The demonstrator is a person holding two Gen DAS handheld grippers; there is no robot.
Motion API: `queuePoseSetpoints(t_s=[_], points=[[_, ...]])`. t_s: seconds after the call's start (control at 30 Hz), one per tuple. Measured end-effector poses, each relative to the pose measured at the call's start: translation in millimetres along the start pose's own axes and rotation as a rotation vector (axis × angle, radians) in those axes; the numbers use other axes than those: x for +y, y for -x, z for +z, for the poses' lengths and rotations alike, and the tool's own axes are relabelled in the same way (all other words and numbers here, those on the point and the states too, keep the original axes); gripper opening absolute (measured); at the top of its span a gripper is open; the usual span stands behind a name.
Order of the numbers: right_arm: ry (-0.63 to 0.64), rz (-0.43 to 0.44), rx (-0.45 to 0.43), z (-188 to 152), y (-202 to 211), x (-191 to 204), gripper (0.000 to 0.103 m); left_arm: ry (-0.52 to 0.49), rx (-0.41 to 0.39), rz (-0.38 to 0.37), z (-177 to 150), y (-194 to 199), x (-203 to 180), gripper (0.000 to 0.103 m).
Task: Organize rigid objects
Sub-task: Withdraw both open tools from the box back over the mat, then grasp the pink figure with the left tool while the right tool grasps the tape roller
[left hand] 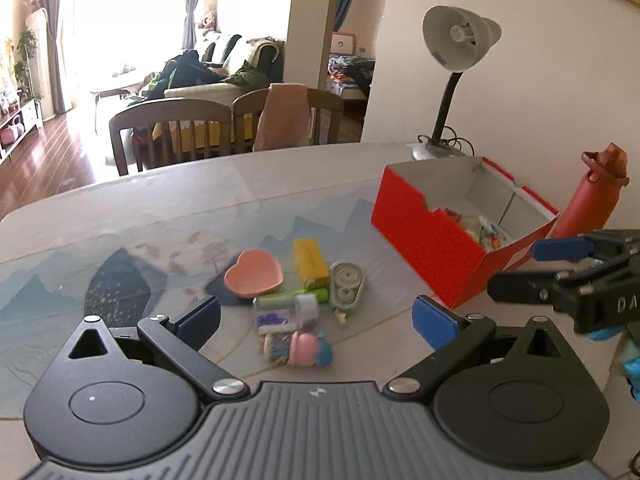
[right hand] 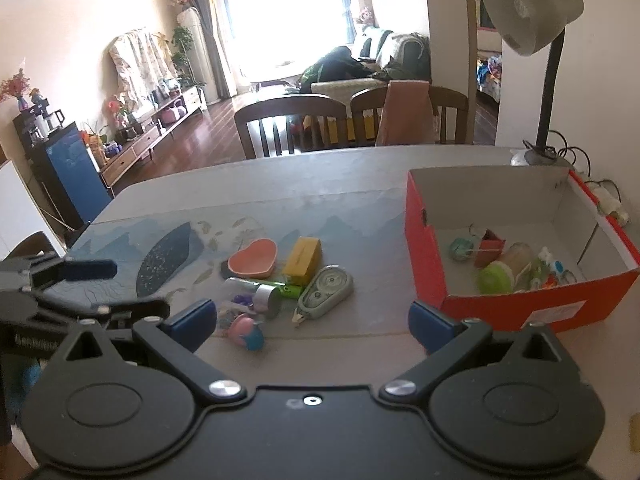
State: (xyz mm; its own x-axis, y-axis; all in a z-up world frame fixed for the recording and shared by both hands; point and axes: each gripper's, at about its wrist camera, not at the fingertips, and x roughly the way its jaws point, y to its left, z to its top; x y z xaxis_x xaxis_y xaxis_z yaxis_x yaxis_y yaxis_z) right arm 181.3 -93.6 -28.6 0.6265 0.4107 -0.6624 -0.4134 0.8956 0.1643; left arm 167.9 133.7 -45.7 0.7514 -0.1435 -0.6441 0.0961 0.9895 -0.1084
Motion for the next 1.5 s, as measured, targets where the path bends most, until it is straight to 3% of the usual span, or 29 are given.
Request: queuePoseSetpoints(t_s=[0.4, 0.7, 1.03, 1.5], points=[[0.049, -0.039, 0.063, 0.6, -45.6, 20.0, 0.101, 0.107, 0.079, -0.061, -37.6, -31.7, 28.3, 0.103], [0.090, -0.119, 0.130, -3.1, -104.1, 15.0, 0.097, 0.100, 0.077, -0.026, -51.1, -68.4, 28.3, 0.103], [0.109, -0.148, 0.201, -6.0, -170.8, 7.8, 0.093, 0.080, 0.090, 0.018, -56.5, -110.5, 27.0, 0.103], [0.122, -0.134, 0.237, -3.5, -203.8, 7.3, 0.089, 0.045, 0.093, 0.073, -61.3, -142.4, 23.4, 0.102]])
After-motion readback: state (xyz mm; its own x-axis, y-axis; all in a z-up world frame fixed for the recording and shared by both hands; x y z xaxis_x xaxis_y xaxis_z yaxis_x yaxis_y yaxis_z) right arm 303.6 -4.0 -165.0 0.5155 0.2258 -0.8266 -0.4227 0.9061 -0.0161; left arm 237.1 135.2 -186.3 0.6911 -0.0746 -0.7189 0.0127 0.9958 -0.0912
